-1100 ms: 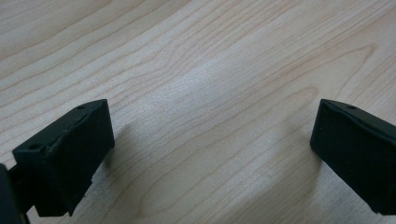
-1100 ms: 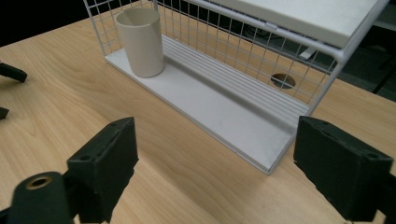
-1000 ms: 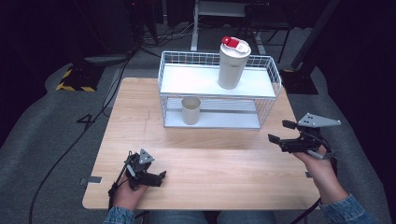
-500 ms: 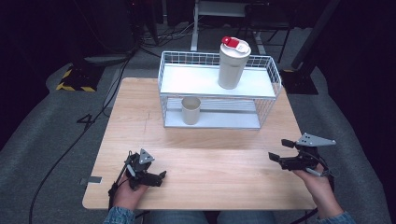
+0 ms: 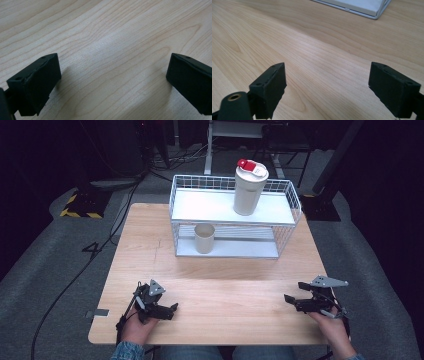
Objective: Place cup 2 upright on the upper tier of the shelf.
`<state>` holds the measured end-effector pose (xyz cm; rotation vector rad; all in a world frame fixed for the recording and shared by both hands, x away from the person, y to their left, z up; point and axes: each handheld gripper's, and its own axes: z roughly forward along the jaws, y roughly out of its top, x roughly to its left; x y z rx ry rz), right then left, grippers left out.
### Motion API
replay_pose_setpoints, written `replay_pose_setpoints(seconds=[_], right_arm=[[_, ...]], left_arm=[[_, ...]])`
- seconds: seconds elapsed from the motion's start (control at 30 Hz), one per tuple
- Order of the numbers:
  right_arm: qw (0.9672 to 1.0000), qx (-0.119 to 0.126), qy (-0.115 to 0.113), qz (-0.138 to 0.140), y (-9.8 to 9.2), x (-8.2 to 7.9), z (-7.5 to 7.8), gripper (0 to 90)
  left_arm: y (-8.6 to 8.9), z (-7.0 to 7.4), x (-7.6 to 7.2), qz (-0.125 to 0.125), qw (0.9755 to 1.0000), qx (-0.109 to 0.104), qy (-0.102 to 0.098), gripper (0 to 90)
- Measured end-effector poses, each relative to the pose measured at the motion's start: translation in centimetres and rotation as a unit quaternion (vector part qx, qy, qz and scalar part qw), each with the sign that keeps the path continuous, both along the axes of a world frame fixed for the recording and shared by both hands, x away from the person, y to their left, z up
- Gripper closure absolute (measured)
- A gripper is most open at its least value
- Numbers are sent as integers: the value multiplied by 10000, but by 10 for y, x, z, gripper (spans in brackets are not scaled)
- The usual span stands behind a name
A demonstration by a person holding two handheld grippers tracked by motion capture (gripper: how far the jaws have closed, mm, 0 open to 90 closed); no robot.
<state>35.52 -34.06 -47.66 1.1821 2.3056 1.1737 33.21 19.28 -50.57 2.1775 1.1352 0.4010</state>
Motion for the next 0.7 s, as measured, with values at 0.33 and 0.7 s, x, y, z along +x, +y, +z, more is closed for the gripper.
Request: replay_pose_setpoints(seconds=[0.33,0.7], right_arm=[[9998,-165,37,-144,-1,-3,-17,148],[9990,-380,22,-248,0,-1,-27,145]], left_arm=[[0,0,0,0,10000,1,0,2],[0,0,0,-1,10000,2,-1,2]])
